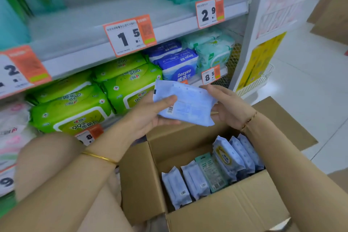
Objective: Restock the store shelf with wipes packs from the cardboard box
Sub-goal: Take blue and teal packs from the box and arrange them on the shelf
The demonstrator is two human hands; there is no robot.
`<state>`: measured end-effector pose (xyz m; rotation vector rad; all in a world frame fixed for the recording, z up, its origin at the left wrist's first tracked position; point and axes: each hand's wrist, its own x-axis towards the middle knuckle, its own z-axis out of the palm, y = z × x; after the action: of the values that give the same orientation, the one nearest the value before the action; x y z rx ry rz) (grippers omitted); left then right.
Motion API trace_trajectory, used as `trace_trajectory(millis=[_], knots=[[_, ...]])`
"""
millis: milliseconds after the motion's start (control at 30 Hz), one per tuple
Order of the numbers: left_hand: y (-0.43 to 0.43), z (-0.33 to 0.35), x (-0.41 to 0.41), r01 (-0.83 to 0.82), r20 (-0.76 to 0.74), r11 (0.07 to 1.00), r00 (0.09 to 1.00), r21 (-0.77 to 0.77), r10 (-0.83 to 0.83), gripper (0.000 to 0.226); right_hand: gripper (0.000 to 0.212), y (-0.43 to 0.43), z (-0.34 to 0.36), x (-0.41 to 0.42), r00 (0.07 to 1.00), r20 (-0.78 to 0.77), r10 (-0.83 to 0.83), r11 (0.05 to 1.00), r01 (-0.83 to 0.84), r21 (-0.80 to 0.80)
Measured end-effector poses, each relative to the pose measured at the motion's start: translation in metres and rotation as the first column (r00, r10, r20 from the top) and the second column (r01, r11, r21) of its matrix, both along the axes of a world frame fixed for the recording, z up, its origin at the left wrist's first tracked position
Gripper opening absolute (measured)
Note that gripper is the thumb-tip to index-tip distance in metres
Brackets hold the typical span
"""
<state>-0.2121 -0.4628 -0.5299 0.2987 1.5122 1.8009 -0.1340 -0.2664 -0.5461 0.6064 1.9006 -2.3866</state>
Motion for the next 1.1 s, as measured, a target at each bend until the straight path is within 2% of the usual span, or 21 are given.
trace_trajectory(millis=[33,100,167,200,233,267,300,333,400,467,533,600,667,700,767,833,900,1000,1033,1100], knots=[[0.001,0.004,0.0,-0.061,0.001,0.998,0.998,0.0,0.061,0.024,0.016,-0.004,0.003,0.0,0.999,-0.046,-0.001,1.0,0.002,0.023],[0.006,0.011,0.002,-0.225,-0.051,0.973,0.974,-0.043,0.223,0.047,0.006,-0.013,0.009,-0.003,0.988,-0.102,-0.116,0.987,0.126,0.099],[0.014,0.015,0.006,-0.354,-0.281,0.92,0.912,-0.169,0.299,0.064,0.01,-0.021,0.015,-0.007,0.937,-0.194,-0.29,0.922,0.328,0.205],[0.017,0.017,0.009,-0.378,-0.349,0.9,0.891,-0.216,0.29,0.066,0.014,-0.025,0.019,-0.008,0.898,-0.274,-0.343,0.856,0.419,0.303],[0.022,0.02,0.012,-0.358,-0.321,0.909,0.905,-0.215,0.28,0.065,0.019,-0.03,0.024,-0.009,0.866,-0.358,-0.349,0.775,0.482,0.41],[0.027,0.027,0.015,-0.285,-0.209,0.941,0.947,-0.184,0.246,0.06,0.025,-0.036,0.029,-0.008,0.849,-0.428,-0.31,0.698,0.509,0.503],[0.031,0.034,0.017,-0.197,-0.049,0.973,0.98,-0.123,0.192,0.057,0.031,-0.043,0.035,-0.007,0.851,-0.468,-0.237,0.662,0.494,0.563],[0.035,0.041,0.017,-0.133,0.062,0.99,0.989,-0.057,0.136,0.061,0.035,-0.049,0.04,-0.004,0.865,-0.481,-0.14,0.671,0.441,0.597],[0.038,0.048,0.012,-0.1,0.091,0.995,0.991,-0.022,0.102,0.062,0.034,-0.055,0.049,0.001,0.894,-0.445,0.049,0.741,0.266,0.617],[0.031,0.048,0.004,-0.116,0.058,0.991,0.991,-0.068,0.12,0.056,0.027,-0.051,0.057,0.003,0.882,-0.456,0.119,0.844,0.152,0.515],[0.019,0.048,-0.005,-0.037,0.096,0.996,0.994,-0.084,0.045,0.061,0.023,-0.04,0.058,-0.002,0.88,-0.474,0.008,0.914,0.185,0.36],[0.008,0.048,-0.014,0.082,0.185,0.996,0.98,-0.025,-0.076,0.068,0.024,-0.031,0.055,-0.011,0.879,-0.45,-0.156,0.867,0.34,0.364],[-0.002,0.05,-0.023,0.179,0.229,0.984,0.958,0.003,-0.175,0.066,0.025,-0.025,0.052,-0.021,0.903,-0.38,-0.199,0.805,0.372,0.462],[-0.005,0.052,-0.025,0.219,0.236,0.976,0.948,0.01,-0.215,0.062,0.03,-0.024,0.051,-0.023,0.925,-0.322,-0.2,0.815,0.34,0.469],[-0.01,0.056,-0.03,0.271,0.24,0.962,0.933,0.016,-0.267,0.057,0.033,-0.024,0.051,-0.025,0.96,-0.224,-0.169,0.932,0.229,0.28],[-0.015,0.059,-0.035,0.328,0.214,0.945,0.923,-0.009,-0.319,0.055,0.024,-0.027,0.054,-0.025,0.976,-0.2,-0.089,0.993,0.103,0.062],[-0.018,0.064,-0.038,0.369,0.195,0.929,0.914,-0.029,-0.357,0.053,0.025,-0.029,0.053,-0.026,0.975,-0.224,-0.015,0.999,0.024,0.038],[-0.024,0.073,-0.042,0.34,0.18,0.939,0.928,-0.047,-0.327,0.054,0.028,-0.03,0.053,-0.029,0.959,-0.281,-0.029,0.999,0.033,0.01],[-0.026,0.077,-0.043,0.317,0.135,0.945,0.943,-0.078,-0.305,0.057,0.023,-0.03,0.054,-0.031,0.948,-0.315,-0.049,0.999,0.049,-0.01],[-0.029,0.091,-0.045,0.216,-0.061,0.959,0.971,-0.184,-0.23,0.054,0.011,-0.032,0.061,-0.037,0.922,-0.375,-0.099,0.995,0.094,-0.032]])
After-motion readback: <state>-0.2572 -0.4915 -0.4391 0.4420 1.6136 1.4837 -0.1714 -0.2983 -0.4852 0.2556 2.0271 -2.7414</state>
